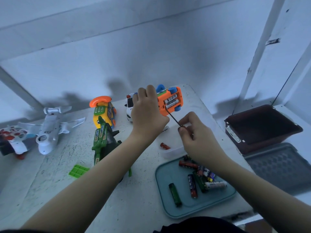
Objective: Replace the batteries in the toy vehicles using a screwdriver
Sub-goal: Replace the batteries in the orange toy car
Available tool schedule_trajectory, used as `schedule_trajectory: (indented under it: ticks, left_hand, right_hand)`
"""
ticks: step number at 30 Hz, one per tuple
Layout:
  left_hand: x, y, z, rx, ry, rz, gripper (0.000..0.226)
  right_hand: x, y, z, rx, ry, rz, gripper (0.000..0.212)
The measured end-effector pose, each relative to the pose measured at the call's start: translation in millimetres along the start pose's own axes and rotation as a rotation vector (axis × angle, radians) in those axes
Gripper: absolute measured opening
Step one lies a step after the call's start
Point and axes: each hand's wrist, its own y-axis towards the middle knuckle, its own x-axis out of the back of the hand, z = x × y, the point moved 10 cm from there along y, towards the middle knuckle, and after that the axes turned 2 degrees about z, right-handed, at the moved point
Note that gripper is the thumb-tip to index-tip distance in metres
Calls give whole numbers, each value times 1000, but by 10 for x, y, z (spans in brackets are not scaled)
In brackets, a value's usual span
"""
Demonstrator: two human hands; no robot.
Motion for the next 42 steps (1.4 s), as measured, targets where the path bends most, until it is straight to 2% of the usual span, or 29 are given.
schedule_trajectory:
  ticks: [6,11,14,22,31,33,37,42]
  left_hand:
    - [4,-19,52,39,-17,7,64]
    - [1,-41,87,-36,-55,16,59]
    - [-26,-48,99,-70,-78,35,58]
    - [-30,-72,85,-81,-107,47,60]
    - [-106,-93,44,-138,-106,39,60]
    - [-96,-86,37,-140,-105,21,59]
    - [-75,-84,41,-133,-116,12,58]
    - [-88,-86,46,-139,-105,-15,59]
  right_hand:
    - [69,-79,-37,-16,13,-102,6]
    - [221,-50,-182,-74,47,-58,9]
    - [386,-19,-223,-86,55,-95,10]
    - [487,37,-250,-103,37,-73,8]
    - [278,8,-526,-426,490,-43,5]
    - [272,21,-533,-425,510,-45,6]
    - [362,76,-489,-330,415,1,7]
    - [472,73,-490,-306,330,49,9]
